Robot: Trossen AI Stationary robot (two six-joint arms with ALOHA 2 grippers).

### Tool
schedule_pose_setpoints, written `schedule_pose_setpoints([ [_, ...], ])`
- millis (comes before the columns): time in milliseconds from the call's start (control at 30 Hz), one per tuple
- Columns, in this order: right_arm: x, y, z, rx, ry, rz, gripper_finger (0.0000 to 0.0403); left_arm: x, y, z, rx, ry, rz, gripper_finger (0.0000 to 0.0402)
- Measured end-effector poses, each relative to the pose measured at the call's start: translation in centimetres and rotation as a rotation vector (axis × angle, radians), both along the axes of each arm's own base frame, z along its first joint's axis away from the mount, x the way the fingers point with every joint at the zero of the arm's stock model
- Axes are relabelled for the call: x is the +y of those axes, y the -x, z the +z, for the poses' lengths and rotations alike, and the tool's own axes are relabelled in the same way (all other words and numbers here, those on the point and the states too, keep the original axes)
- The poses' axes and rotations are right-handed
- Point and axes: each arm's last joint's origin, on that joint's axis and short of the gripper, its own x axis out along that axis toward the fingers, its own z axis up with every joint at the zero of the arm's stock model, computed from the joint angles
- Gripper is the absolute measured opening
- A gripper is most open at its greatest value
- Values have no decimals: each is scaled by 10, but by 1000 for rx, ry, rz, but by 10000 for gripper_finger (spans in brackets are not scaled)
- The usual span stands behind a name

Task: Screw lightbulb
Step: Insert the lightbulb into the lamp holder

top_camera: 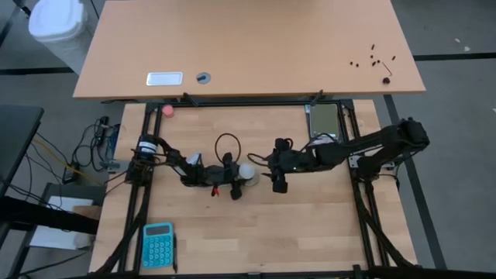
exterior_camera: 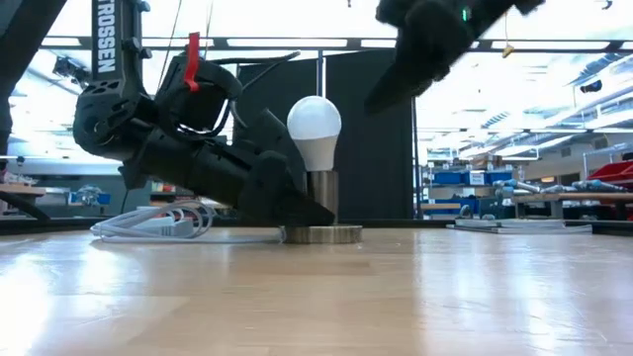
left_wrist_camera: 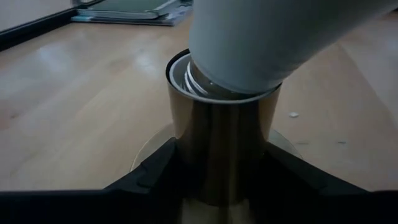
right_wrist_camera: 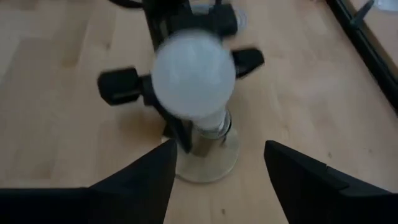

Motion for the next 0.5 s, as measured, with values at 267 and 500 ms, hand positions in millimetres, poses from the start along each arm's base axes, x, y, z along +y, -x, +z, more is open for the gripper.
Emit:
schedule_pose_setpoints([
  [267,11,-1,45,102,22,44,294,-2,-14,5,14,-14,-34,194],
  [500,22,-27,48,211,46,72,321,-3,-26,9,38,-41,-48,194],
])
